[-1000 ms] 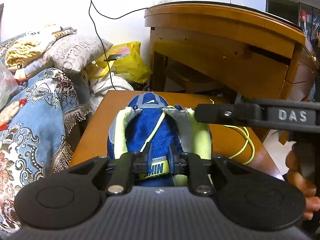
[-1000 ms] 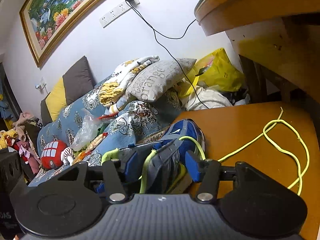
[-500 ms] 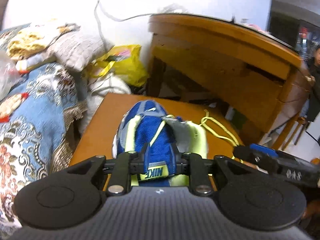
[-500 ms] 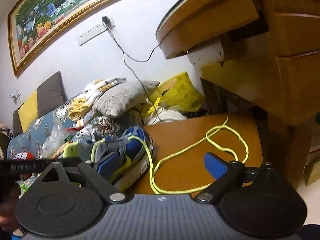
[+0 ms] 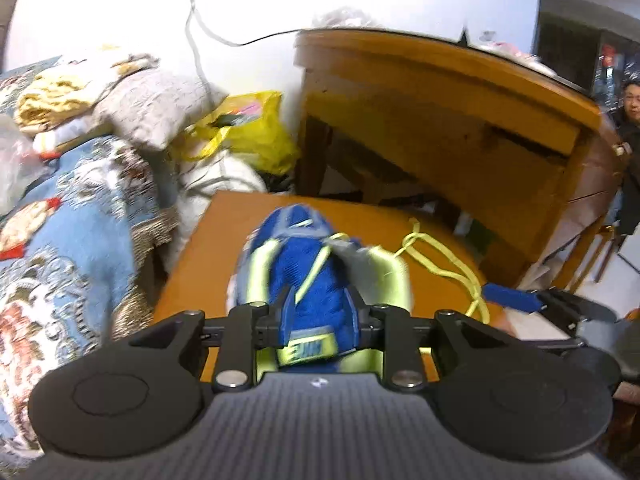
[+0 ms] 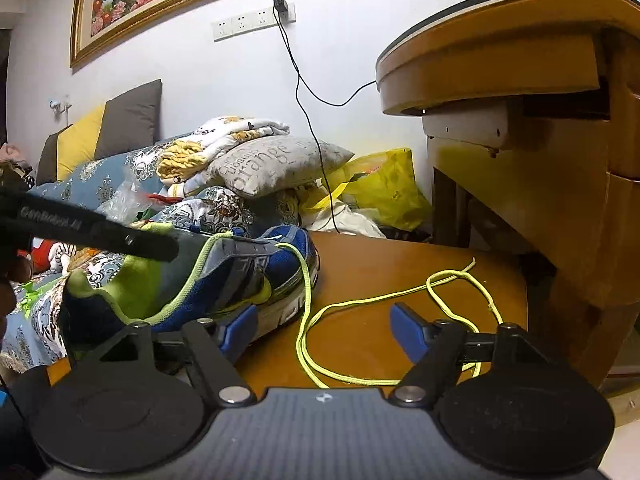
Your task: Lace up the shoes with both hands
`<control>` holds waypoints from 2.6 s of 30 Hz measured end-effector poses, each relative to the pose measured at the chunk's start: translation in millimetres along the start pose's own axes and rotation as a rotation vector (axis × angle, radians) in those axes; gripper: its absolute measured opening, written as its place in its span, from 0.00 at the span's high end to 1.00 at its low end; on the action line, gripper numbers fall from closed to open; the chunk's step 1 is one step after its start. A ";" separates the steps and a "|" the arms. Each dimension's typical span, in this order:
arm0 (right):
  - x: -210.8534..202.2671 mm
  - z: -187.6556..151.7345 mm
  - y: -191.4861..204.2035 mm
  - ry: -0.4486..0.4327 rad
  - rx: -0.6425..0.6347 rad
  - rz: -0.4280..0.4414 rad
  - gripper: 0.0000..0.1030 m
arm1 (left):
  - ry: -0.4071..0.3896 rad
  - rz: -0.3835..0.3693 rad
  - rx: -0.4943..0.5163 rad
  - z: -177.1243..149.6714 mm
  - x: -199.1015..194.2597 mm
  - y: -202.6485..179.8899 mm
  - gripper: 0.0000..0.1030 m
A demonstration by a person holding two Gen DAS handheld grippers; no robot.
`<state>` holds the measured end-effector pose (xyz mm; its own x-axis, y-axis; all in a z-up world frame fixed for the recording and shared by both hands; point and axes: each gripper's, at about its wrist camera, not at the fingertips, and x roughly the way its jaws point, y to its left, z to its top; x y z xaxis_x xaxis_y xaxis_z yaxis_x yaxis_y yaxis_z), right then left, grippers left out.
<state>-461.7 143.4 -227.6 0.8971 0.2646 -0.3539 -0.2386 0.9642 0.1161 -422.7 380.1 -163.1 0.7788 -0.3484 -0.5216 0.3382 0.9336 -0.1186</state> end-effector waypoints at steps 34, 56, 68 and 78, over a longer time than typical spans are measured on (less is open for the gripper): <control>100.5 60.5 146.5 0.326 -1.488 0.445 0.80 | -0.056 -0.056 -0.024 -11.4 -21.5 33.7 0.74; 107.0 52.9 133.4 0.350 -1.277 0.402 1.00 | 0.032 -0.012 -0.142 -12.5 15.0 43.7 0.74; 75.3 58.3 90.4 0.173 -0.749 0.397 0.99 | 0.024 0.018 -0.210 -15.1 26.2 40.9 0.73; 68.4 59.5 61.1 0.017 -0.250 0.403 0.99 | 0.027 0.033 -0.198 -15.0 27.6 39.8 0.75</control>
<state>-392.7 219.2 -189.5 0.7090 0.6166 -0.3422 -0.6502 0.7595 0.0214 -395.6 408.9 -194.9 0.7725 -0.3170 -0.5502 0.1996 0.9438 -0.2636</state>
